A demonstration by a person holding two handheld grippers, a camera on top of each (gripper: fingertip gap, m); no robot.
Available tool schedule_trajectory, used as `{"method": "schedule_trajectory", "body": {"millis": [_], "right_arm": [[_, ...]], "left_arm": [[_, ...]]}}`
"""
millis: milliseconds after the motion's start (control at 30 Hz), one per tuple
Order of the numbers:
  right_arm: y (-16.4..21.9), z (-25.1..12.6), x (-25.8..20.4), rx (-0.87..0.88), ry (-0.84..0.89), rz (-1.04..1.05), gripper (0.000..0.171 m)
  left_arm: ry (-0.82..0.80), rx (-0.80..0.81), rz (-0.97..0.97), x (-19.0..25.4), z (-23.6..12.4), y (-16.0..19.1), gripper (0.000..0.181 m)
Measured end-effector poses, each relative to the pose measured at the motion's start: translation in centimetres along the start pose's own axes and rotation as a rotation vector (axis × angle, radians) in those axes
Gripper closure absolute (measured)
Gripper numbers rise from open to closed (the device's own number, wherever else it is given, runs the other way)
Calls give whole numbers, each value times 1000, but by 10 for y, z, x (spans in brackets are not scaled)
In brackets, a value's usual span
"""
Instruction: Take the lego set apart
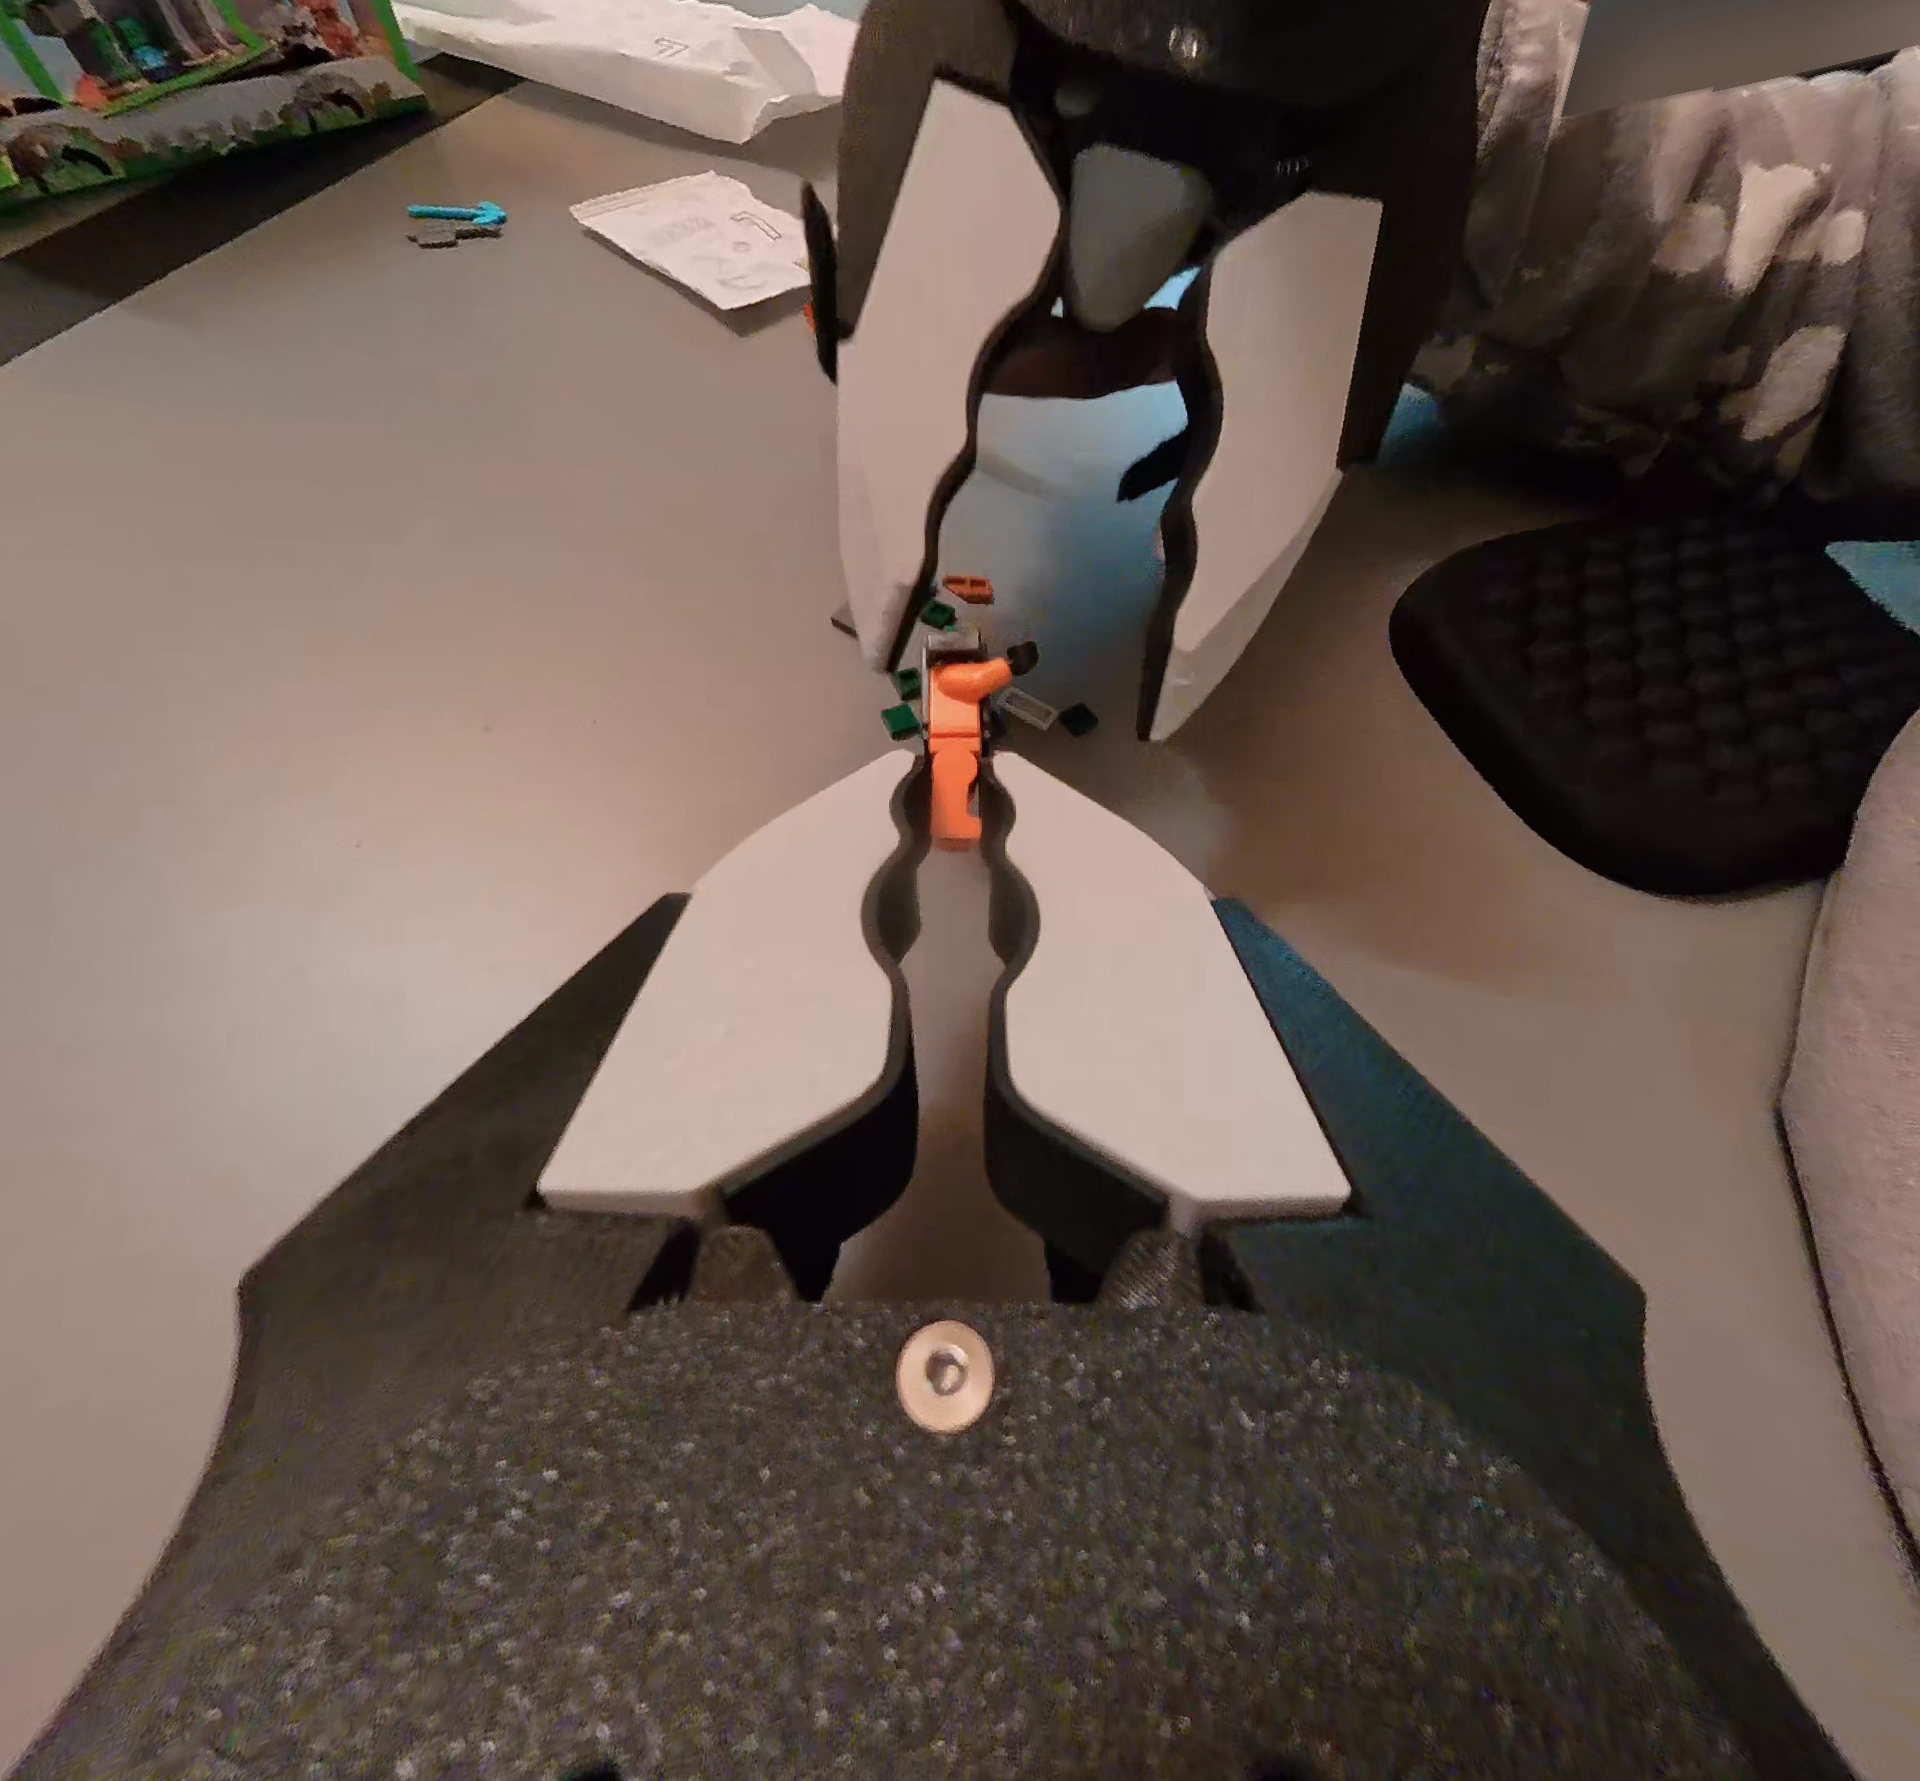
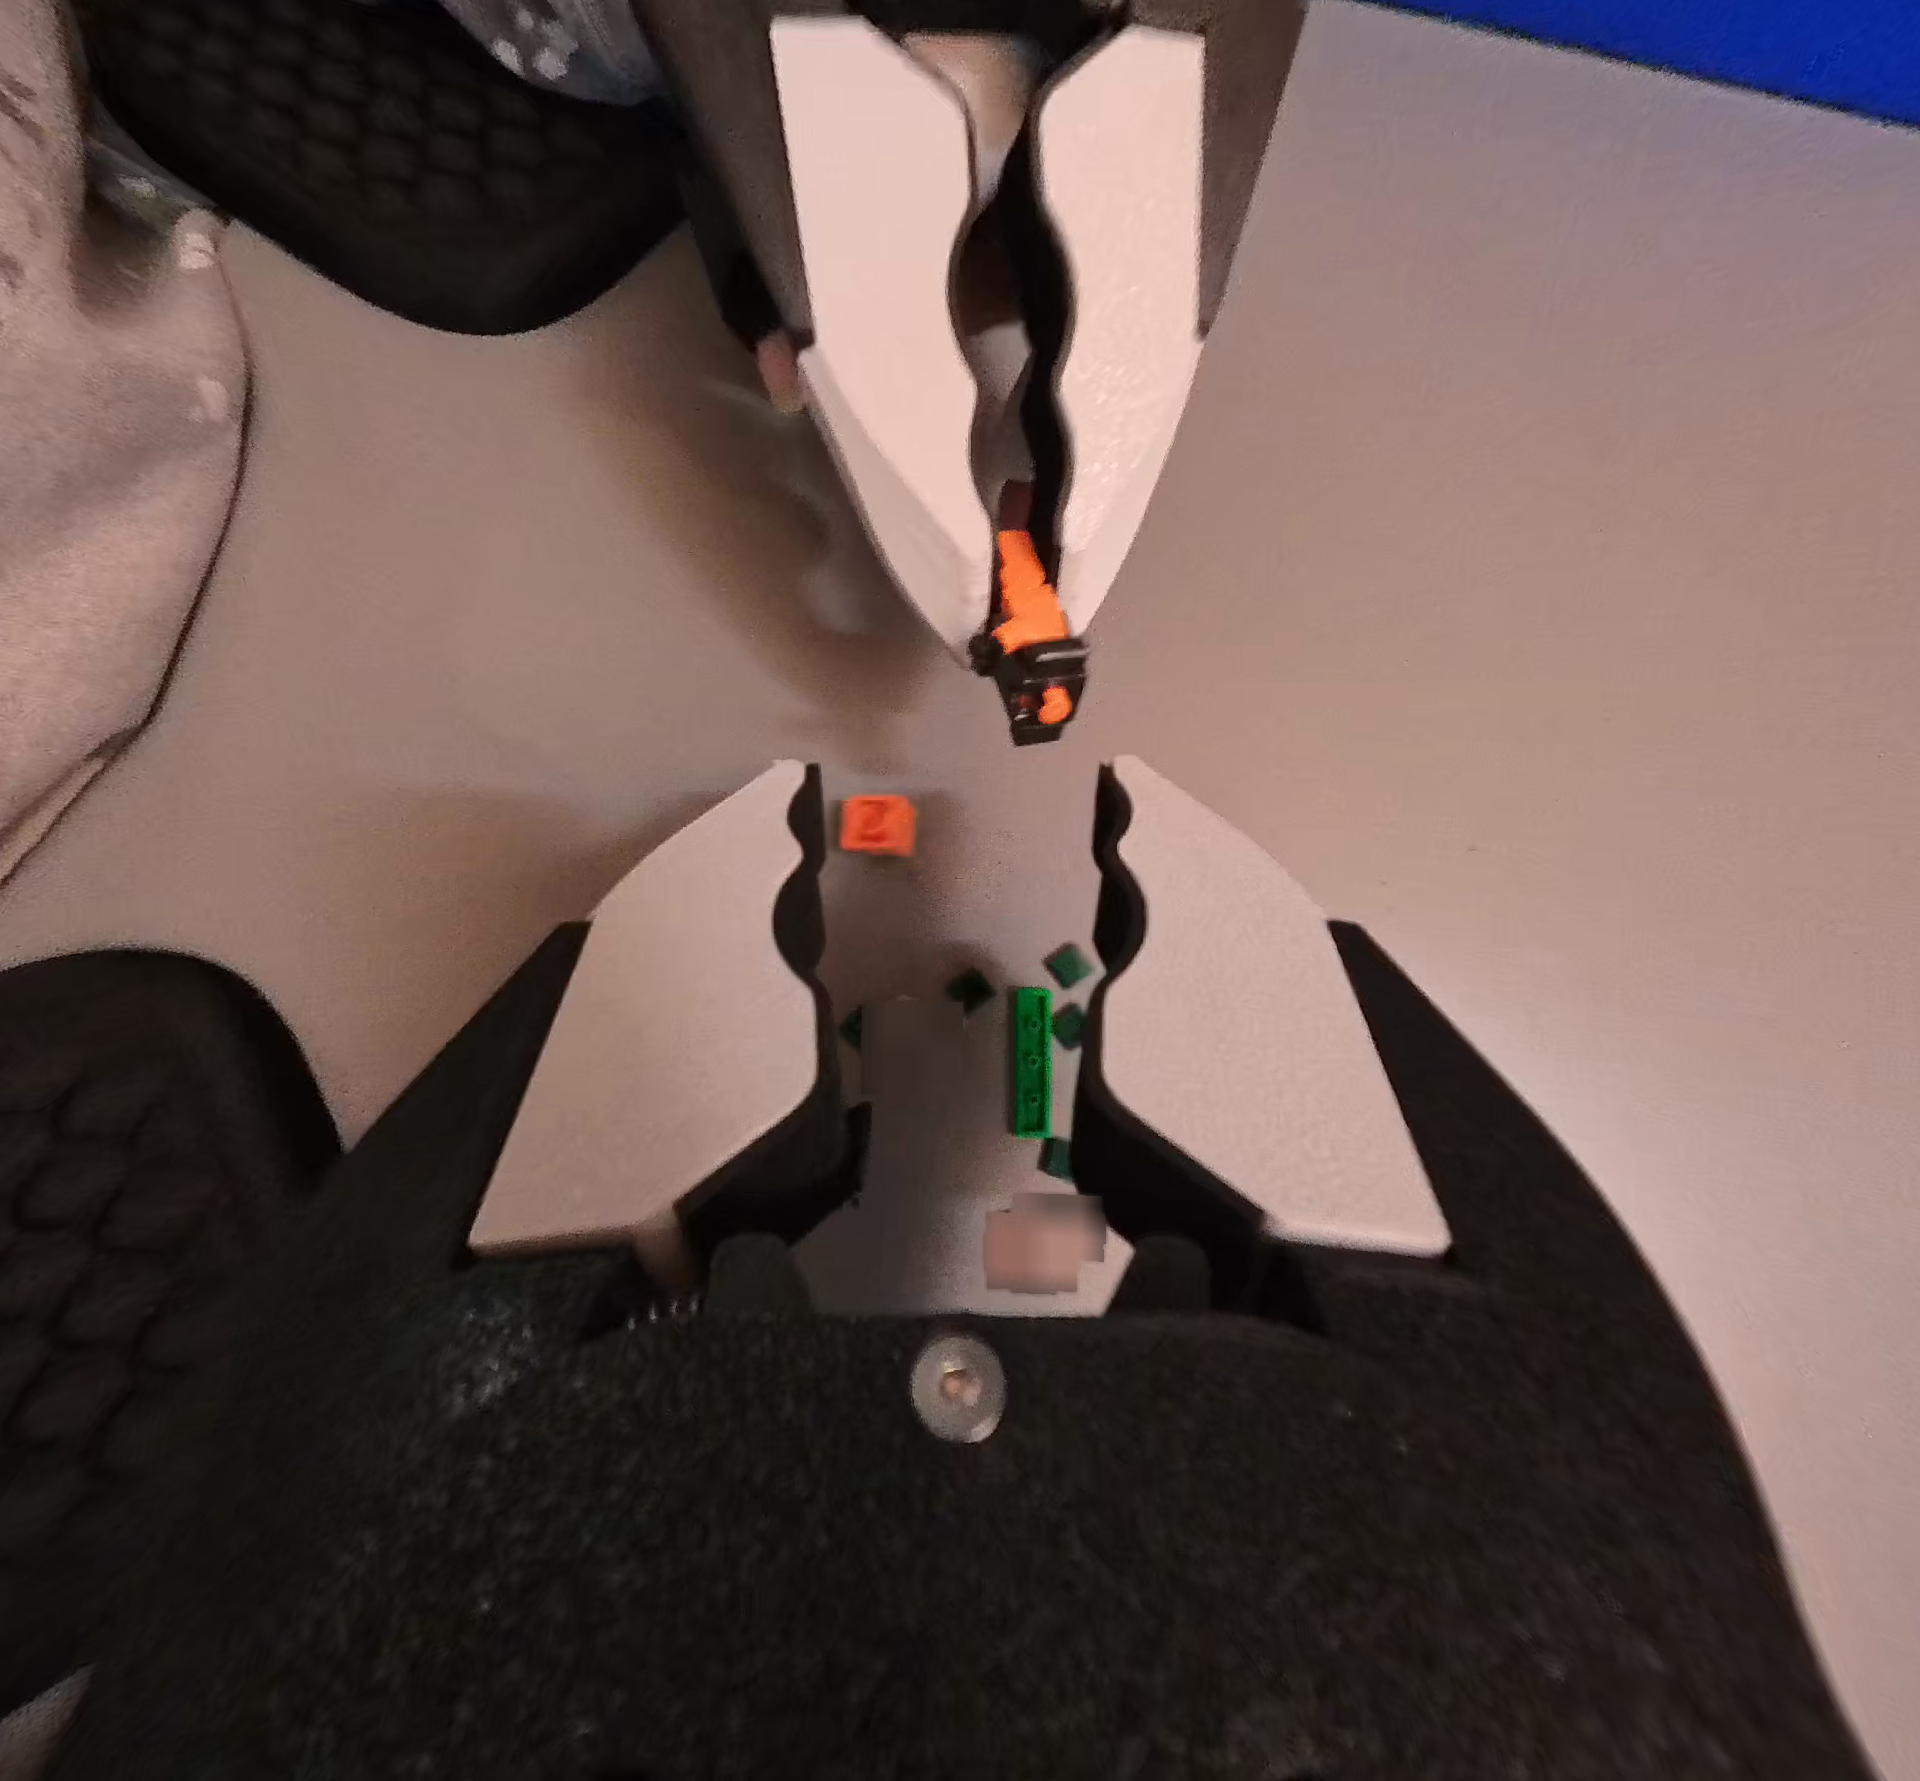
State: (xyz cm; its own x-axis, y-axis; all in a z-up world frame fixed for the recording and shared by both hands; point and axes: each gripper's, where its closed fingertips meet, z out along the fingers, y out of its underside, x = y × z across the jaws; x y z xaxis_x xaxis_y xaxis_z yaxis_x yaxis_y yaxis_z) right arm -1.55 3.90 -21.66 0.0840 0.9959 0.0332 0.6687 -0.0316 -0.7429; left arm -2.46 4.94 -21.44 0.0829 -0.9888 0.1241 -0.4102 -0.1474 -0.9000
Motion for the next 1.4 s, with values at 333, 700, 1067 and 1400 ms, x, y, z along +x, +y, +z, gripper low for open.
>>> {"method": "schedule_trajectory", "body": {"millis": [333,700,1067,1400], "right_arm": [[-22,-10,1,118,41,-38,147],[-19,-3,-9,103,-5,-53,150],[-9,-20,5,100,31,-31,160],[50,7,11,-210,41,11,157]], "left_arm": [[4,-35,80,9,3,3,173],[60,19,104,18,-3,-3,173],[41,33,79,7,-15,-4,173],[65,-21,69,12,-5,7,173]]}}
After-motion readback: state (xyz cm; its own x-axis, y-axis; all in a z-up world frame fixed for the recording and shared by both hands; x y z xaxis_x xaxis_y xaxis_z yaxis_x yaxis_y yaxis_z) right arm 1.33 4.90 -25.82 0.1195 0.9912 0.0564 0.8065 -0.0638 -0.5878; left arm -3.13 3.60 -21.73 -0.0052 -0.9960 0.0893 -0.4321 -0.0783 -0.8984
